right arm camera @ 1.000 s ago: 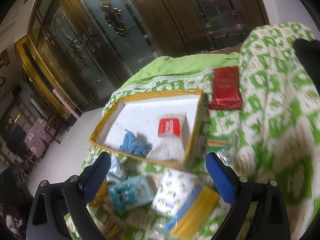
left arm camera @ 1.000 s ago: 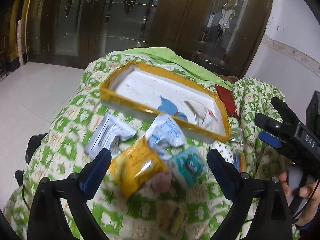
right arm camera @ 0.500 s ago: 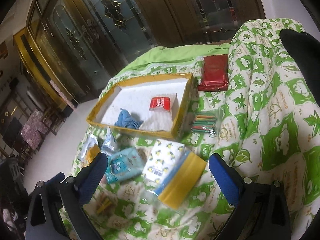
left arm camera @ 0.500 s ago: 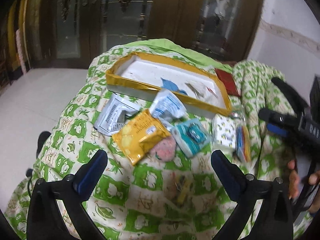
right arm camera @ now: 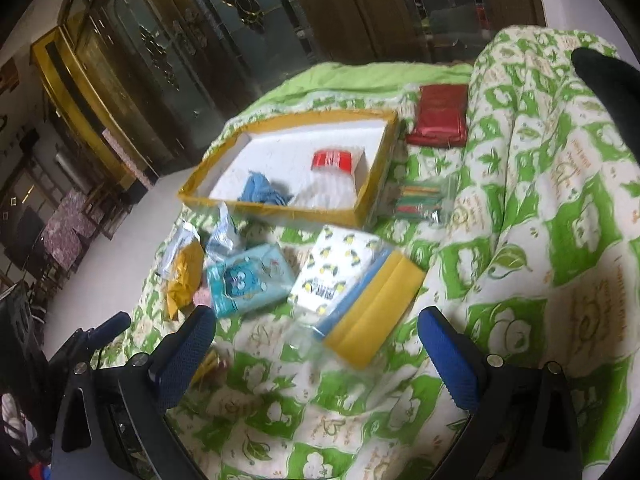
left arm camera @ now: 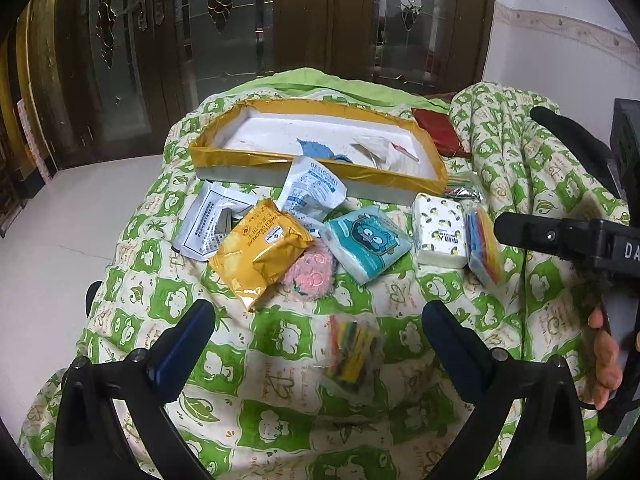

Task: Organize soft objects
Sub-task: 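Reach the left tool to the clear stick bag while the right tool reaches the sponge bag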

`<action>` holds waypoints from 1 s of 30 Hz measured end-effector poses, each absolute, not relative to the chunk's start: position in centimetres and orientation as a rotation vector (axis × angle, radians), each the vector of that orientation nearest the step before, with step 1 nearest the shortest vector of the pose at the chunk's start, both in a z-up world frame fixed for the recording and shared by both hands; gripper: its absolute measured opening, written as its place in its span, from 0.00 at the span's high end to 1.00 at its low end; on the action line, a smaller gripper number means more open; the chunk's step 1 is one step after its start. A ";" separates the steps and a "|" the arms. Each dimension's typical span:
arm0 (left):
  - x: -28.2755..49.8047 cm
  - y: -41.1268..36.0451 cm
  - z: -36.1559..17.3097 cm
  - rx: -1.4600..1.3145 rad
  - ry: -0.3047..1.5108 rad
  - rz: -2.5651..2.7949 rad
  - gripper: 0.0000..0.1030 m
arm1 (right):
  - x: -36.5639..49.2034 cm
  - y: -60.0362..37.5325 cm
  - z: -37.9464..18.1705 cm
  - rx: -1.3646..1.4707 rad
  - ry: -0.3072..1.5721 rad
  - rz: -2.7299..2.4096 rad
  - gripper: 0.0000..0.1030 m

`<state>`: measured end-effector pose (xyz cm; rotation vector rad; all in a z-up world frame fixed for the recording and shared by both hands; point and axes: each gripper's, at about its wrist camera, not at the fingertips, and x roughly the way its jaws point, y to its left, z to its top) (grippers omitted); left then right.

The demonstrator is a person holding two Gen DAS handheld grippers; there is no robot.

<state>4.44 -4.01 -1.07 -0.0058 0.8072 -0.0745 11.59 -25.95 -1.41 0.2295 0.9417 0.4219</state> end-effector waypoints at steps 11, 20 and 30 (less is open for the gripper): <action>4.8 -4.0 -2.2 -0.040 0.862 -0.109 0.00 | 12.9 -26.7 -3.4 0.271 1.059 0.353 0.14; 5.3 -4.0 -3.1 -0.055 0.908 -0.124 0.08 | 13.6 -27.9 -4.4 0.352 1.106 0.335 0.29; 6.0 -5.1 -4.7 -0.009 0.981 -0.145 0.47 | 15.3 -27.3 -6.0 0.368 1.155 0.307 0.43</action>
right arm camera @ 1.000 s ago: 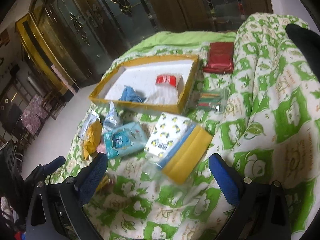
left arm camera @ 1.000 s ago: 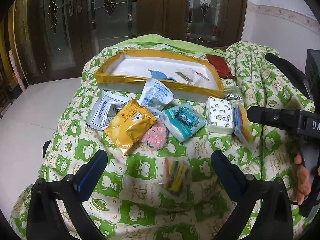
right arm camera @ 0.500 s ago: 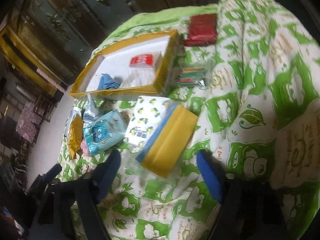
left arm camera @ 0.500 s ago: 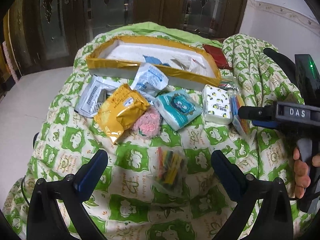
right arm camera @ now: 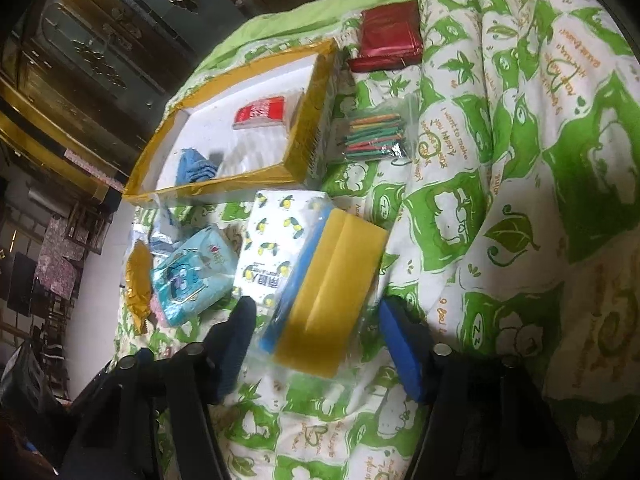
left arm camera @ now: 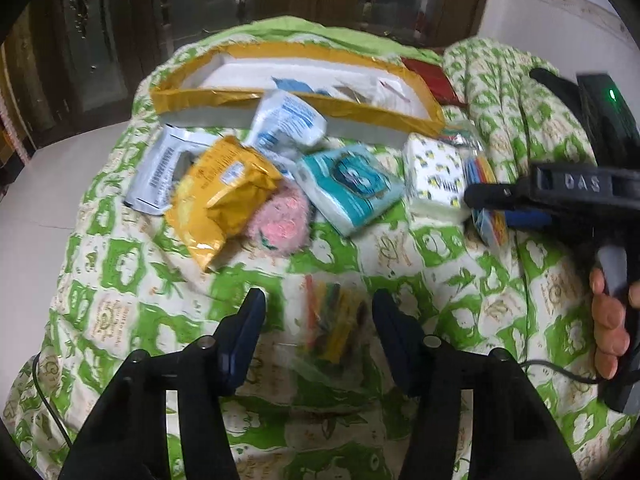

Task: Organize soft objects
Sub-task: 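Reach the left tool to the clear stick bag while the right tool reaches the sponge bag, then grasp the clear stick bag with the left tool while the right tool grasps the sponge bag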

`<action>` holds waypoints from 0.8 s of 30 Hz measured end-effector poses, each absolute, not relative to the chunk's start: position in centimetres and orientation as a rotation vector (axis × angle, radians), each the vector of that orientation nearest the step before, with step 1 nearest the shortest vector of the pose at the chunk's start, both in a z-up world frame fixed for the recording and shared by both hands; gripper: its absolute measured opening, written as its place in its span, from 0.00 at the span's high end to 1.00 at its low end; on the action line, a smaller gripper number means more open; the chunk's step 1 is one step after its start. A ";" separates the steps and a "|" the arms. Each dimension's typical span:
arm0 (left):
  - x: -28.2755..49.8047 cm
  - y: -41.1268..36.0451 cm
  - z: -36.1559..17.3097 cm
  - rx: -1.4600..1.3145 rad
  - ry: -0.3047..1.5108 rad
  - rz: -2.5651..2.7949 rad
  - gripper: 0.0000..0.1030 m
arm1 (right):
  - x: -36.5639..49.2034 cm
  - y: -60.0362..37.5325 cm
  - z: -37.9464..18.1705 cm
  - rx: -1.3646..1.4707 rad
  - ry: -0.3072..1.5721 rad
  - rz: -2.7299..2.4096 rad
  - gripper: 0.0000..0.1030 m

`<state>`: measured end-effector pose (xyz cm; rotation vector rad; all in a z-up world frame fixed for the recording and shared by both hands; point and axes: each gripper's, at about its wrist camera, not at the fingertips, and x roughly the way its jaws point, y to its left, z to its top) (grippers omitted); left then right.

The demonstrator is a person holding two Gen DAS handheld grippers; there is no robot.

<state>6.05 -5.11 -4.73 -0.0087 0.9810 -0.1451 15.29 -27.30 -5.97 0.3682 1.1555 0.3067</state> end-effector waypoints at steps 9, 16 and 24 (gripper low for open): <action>6.4 -4.4 -6.5 -0.091 1.073 -0.195 0.29 | 14.3 -26.6 -5.2 0.317 1.123 0.357 0.56; 6.3 -5.1 -6.9 -0.100 1.079 -0.263 0.00 | 12.8 -24.5 -3.5 0.199 1.045 0.422 0.58; 6.0 -4.2 -6.1 -0.183 1.076 -0.291 0.00 | 12.4 -23.6 -3.6 0.160 1.045 0.461 0.58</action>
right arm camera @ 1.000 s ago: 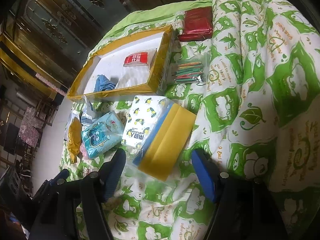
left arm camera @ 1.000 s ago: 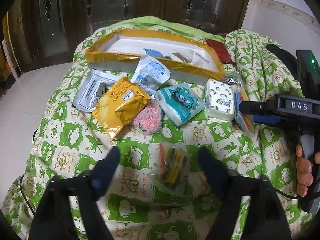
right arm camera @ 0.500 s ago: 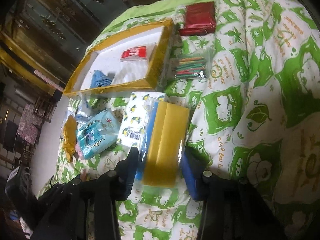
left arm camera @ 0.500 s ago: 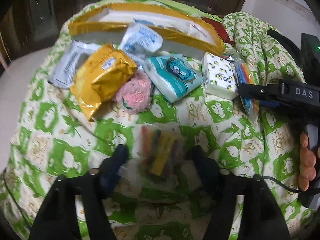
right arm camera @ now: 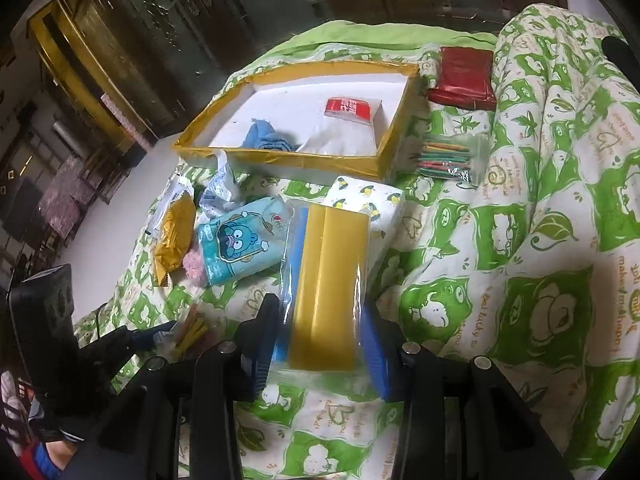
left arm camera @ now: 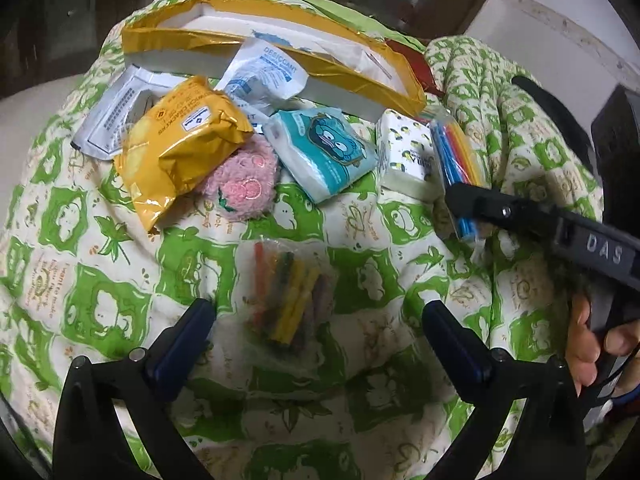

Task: Organize soft objects
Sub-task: 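Grasp the clear stick bag with the left tool while the right tool grasps the sponge bag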

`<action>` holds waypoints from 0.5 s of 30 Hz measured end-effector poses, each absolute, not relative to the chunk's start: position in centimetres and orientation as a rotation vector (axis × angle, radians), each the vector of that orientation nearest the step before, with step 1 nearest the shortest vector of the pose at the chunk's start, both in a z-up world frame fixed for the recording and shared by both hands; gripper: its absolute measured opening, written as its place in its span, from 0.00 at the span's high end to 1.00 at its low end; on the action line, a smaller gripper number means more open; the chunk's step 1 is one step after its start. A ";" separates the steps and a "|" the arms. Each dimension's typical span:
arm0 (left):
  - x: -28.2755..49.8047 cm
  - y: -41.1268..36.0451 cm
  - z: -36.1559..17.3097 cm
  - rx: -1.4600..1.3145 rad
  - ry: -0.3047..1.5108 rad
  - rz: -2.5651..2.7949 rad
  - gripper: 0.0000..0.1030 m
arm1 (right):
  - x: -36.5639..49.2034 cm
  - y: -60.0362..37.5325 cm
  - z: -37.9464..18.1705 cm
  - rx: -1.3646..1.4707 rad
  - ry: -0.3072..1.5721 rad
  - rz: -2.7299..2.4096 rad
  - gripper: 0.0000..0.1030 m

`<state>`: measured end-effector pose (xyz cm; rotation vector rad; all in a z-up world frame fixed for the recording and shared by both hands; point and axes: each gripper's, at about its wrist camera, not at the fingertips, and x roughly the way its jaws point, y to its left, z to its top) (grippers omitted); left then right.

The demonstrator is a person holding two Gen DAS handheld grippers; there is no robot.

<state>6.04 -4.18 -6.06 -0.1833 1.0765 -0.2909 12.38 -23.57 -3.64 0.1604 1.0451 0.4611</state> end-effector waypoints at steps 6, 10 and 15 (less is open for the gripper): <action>5.6 -4.7 -4.3 -0.045 0.983 -0.210 0.39 | 12.2 -23.4 -3.8 0.153 1.051 0.473 0.58; 6.2 -4.7 -5.4 -0.015 1.035 -0.206 0.56 | 12.3 -23.3 -3.8 0.154 1.052 0.475 0.58; 6.3 -5.3 -5.3 0.008 1.024 -0.206 0.81 | 12.2 -23.1 -3.6 0.154 1.047 0.481 0.58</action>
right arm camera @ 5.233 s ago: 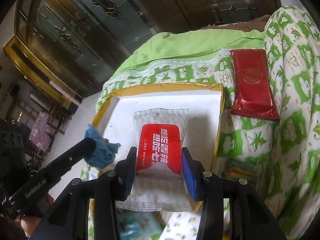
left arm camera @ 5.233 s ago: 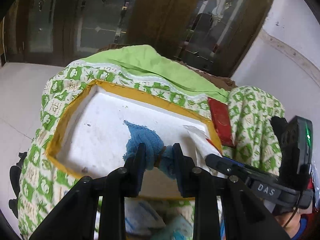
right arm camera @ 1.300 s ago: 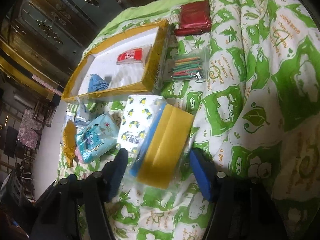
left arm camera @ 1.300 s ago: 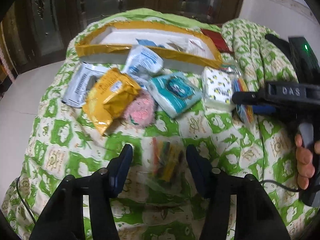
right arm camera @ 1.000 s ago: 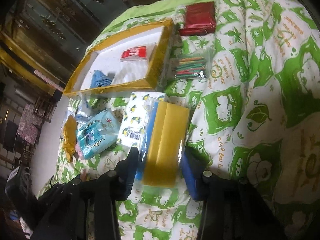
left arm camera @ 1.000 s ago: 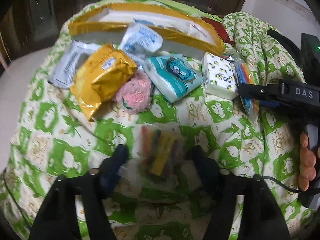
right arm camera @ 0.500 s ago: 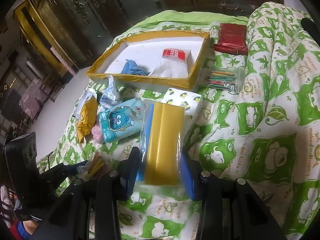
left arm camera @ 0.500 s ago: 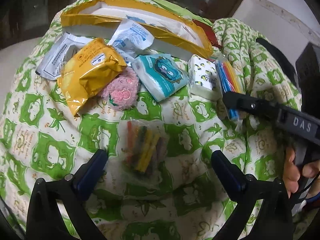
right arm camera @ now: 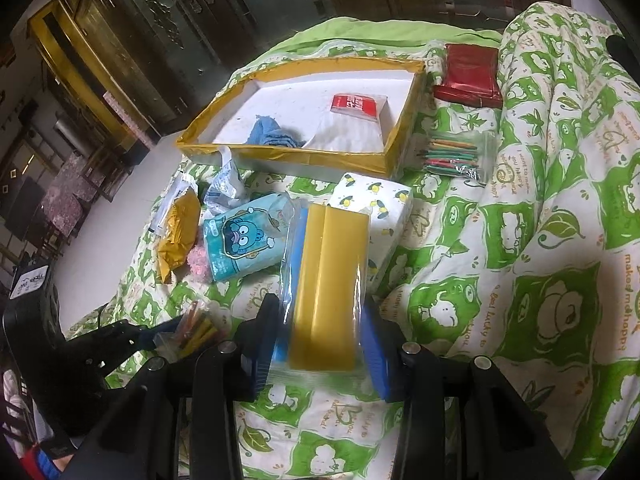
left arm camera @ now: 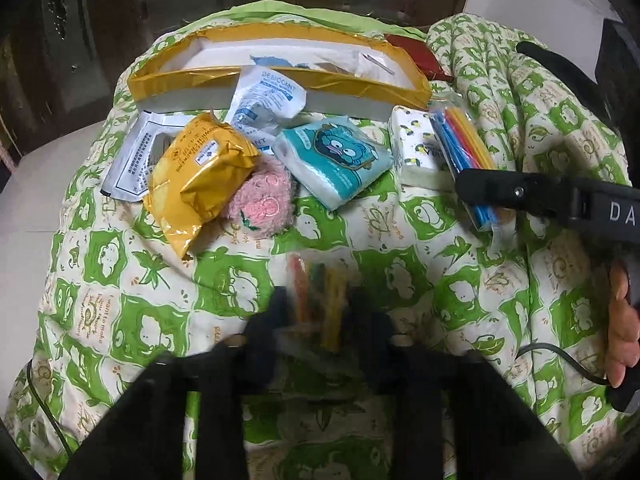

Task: Organize soft objects
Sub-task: 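Grasp the clear stick bag with the left tool while the right tool grasps the sponge bag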

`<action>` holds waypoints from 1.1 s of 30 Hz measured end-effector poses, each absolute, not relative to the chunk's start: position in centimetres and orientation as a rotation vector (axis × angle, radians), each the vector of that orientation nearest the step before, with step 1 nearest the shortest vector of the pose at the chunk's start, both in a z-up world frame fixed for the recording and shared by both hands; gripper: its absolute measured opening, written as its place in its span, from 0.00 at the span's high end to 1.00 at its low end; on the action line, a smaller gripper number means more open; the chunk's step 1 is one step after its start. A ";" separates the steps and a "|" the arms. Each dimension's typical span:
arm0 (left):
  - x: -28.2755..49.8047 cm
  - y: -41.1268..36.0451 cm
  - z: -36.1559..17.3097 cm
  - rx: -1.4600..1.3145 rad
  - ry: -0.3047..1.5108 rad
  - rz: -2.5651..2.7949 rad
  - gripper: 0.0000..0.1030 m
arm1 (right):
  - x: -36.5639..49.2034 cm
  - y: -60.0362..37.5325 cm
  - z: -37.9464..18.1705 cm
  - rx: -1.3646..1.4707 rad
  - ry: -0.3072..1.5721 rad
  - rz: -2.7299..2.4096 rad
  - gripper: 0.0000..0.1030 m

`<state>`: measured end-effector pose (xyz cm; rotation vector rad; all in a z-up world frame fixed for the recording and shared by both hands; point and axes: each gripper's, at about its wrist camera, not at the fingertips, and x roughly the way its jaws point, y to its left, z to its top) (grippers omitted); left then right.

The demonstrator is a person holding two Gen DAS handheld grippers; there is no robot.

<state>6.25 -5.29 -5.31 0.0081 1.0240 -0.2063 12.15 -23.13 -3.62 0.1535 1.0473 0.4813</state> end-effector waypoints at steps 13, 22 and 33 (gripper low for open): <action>5.6 -3.8 -3.1 -0.091 0.914 -0.223 0.84 | 11.7 -22.7 -3.0 0.131 1.013 0.497 0.58; 5.6 -3.4 -2.8 -0.110 0.903 -0.199 0.84 | 11.4 -22.6 -2.7 0.107 0.991 0.500 0.58; 5.2 -2.6 -1.6 -0.125 0.844 -0.165 0.83 | 11.5 -22.6 -2.7 0.109 0.992 0.498 0.58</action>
